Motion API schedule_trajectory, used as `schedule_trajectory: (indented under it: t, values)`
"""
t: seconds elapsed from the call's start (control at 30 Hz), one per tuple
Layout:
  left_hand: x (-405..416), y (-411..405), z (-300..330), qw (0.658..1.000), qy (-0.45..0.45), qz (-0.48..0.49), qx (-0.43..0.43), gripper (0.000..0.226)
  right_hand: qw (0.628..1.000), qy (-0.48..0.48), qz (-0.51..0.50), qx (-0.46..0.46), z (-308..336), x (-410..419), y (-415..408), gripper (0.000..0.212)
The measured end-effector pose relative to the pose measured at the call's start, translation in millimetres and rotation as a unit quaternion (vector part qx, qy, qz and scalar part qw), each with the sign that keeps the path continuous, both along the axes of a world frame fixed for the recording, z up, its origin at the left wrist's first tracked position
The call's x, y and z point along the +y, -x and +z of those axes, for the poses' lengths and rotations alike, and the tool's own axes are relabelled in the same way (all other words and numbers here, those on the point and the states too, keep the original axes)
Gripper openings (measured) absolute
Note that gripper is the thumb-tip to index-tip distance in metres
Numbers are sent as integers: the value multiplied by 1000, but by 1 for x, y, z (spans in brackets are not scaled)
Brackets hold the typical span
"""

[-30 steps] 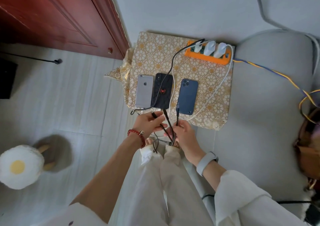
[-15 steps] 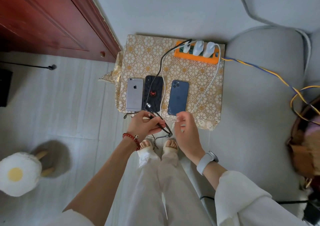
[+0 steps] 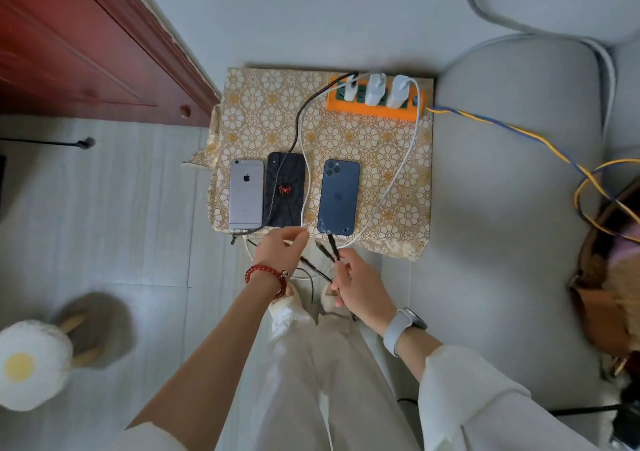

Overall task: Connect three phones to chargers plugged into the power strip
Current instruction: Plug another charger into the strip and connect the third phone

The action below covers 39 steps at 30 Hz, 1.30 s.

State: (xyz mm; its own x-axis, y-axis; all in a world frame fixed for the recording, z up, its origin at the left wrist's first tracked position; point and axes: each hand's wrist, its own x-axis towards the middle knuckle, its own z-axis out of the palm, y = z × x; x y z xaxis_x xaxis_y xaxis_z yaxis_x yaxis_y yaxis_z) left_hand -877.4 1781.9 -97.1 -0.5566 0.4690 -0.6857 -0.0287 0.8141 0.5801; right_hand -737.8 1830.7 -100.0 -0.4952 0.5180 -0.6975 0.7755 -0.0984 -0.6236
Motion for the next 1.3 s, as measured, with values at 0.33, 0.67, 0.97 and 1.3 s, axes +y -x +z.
schedule_trajectory:
  t: [0.33,0.67,0.97,1.3]
  values:
    - [78,-15,-80,990,59,-101,82,38,991,-116,-33,-62,-64,15,-24,15]
    - [97,-49,-98,940,176,-144,255,94,987,-152,-54,-12,-72,28,-53,16]
    - [113,-6,-72,983,142,-115,20,75,998,-25,-5,52,-52,35,-29,27]
    - [123,0,-59,984,133,-117,-31,51,981,-176,-72,-32,-47,32,-5,31]
